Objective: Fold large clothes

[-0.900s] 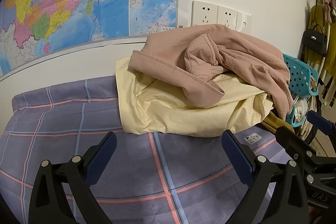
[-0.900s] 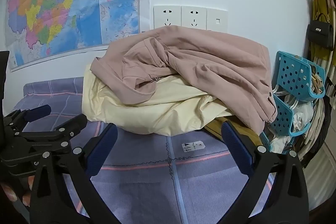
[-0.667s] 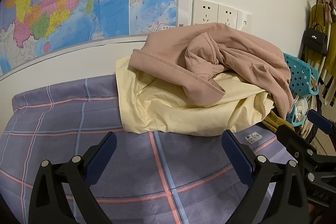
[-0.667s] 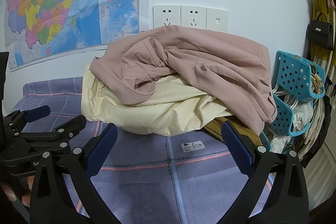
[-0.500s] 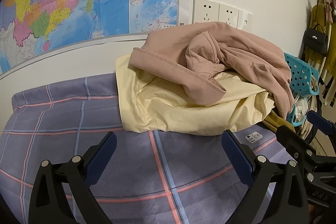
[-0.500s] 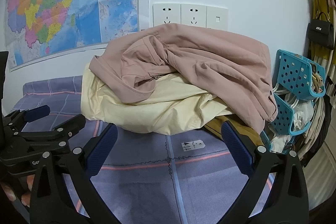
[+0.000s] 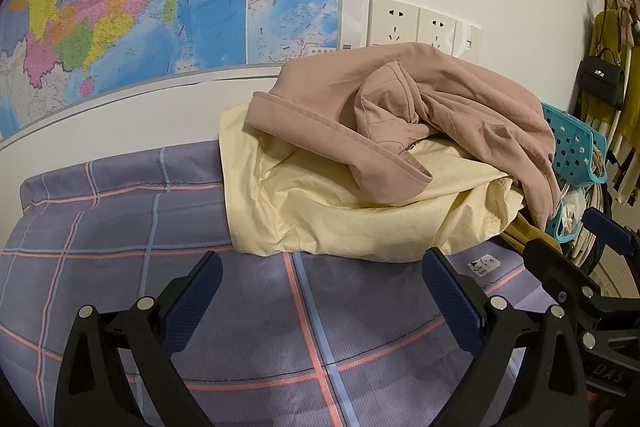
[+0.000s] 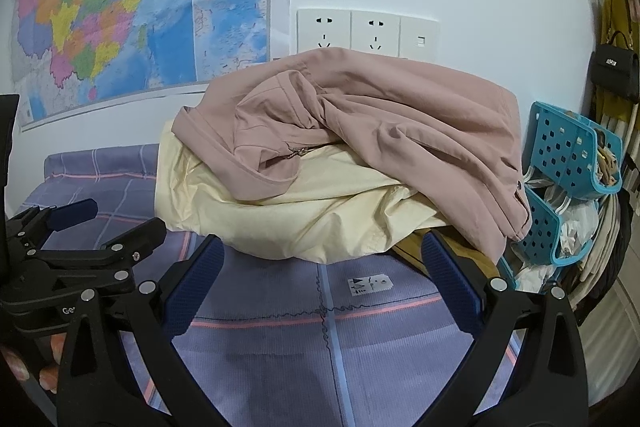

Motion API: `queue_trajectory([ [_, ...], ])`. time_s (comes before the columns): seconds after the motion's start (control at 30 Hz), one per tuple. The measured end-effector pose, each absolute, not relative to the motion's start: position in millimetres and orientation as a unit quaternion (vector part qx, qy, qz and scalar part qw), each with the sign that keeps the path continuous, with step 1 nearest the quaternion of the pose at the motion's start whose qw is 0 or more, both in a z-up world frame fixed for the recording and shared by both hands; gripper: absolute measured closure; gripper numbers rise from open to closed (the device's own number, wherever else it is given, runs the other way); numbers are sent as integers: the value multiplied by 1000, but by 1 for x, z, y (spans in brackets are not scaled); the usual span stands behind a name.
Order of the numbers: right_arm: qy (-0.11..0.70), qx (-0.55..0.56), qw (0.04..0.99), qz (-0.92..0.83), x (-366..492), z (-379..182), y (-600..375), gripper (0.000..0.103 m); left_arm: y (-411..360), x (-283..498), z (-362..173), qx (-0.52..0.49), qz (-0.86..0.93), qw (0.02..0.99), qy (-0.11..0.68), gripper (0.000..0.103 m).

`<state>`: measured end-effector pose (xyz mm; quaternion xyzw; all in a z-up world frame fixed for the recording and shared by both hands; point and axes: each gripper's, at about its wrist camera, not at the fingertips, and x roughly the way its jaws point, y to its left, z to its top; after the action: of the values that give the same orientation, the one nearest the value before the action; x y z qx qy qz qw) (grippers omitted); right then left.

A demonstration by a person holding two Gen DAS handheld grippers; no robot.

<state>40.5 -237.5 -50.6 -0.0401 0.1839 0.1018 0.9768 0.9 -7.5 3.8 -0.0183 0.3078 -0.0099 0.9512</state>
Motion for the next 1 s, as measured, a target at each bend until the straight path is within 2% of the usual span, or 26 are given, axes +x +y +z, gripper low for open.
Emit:
queue_trajectory([
  [0.57, 210, -21, 970, 117, 53, -51, -242, 5, -8, 17, 1, -16, -14, 951, 309, 7],
  [1.0, 182, -40, 974, 128, 67, -49, -241, 5, -8, 33, -3, -16, -16, 948, 316, 7],
])
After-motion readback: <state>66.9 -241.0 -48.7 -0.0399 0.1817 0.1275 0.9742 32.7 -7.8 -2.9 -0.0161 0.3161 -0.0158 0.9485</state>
